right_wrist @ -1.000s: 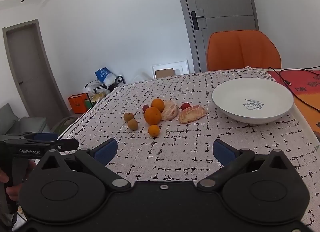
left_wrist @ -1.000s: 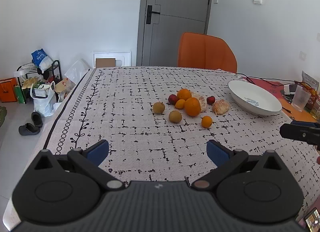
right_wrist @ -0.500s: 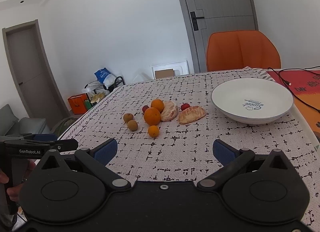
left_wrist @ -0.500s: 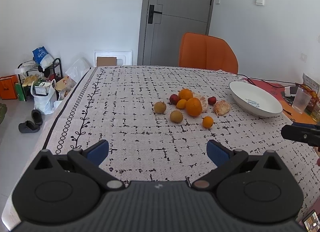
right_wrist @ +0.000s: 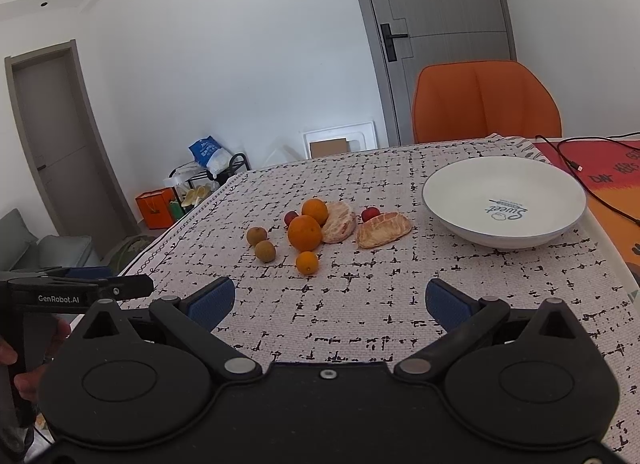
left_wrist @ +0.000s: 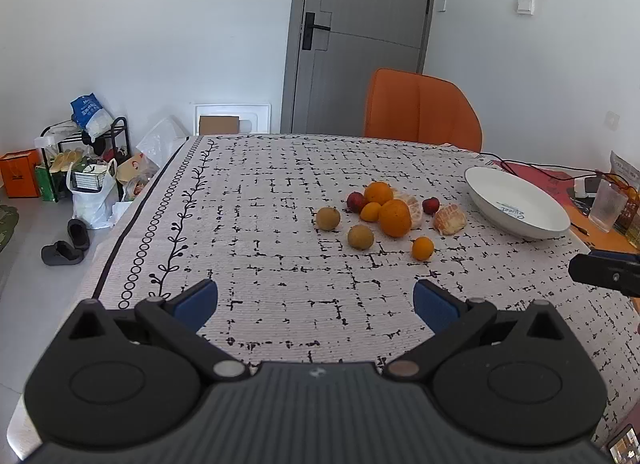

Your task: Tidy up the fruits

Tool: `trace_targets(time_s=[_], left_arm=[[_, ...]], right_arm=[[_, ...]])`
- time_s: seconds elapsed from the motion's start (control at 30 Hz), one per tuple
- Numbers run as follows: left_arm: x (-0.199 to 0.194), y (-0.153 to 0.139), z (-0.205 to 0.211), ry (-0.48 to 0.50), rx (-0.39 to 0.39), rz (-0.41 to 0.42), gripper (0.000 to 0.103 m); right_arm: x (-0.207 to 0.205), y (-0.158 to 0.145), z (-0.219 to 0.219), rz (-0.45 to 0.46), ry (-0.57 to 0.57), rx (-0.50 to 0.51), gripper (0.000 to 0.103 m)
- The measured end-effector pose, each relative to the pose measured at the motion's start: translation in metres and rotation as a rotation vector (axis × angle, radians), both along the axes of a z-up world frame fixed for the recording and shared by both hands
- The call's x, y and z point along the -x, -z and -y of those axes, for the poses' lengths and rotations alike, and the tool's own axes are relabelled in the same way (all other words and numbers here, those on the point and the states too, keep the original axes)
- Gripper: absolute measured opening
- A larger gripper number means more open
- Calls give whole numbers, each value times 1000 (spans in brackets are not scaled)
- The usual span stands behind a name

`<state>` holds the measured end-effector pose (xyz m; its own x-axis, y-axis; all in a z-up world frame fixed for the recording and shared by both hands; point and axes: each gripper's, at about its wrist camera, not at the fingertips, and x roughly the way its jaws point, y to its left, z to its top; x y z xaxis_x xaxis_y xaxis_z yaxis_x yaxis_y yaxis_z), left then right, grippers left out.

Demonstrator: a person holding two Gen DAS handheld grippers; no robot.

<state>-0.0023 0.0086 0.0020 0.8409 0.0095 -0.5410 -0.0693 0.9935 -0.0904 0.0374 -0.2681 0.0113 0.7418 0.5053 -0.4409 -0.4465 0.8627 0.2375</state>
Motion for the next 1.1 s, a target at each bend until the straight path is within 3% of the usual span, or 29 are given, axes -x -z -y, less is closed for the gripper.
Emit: trace_targets(time_s=[1.1], left_arm=[[-3,-4,-1,10,1,9,103]], right_arm=[[-8,0,-3,7,-11,14,103]])
